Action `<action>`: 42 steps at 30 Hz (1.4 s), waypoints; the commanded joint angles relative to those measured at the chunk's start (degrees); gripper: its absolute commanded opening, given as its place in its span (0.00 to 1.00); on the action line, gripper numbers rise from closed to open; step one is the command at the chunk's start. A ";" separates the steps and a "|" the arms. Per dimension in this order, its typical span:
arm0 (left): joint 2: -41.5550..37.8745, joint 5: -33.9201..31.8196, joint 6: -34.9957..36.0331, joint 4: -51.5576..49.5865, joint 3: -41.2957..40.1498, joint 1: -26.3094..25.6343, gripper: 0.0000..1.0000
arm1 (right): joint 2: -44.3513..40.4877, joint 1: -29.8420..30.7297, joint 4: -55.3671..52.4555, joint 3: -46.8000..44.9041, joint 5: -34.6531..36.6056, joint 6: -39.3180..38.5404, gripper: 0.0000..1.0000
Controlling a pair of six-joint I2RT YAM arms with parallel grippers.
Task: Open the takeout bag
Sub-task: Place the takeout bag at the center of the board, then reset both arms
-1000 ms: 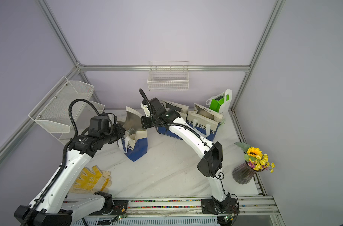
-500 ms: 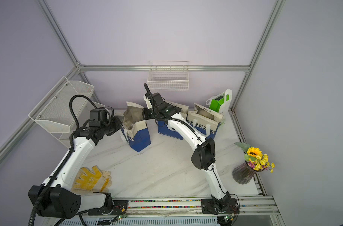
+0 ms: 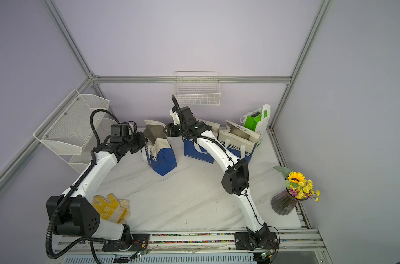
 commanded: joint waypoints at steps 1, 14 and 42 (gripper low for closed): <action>-0.31 0.71 0.28 0.98 1.94 0.75 0.00 | -3.35 -0.38 1.57 -0.42 1.97 -0.94 0.59; -1.80 2.03 0.76 0.51 1.62 0.33 0.07 | -8.43 -0.06 0.51 -2.47 3.72 -4.24 0.50; -22.13 -6.44 8.95 -12.44 3.64 -0.41 0.93 | -58.56 2.83 24.33 -63.30 8.99 -16.48 0.97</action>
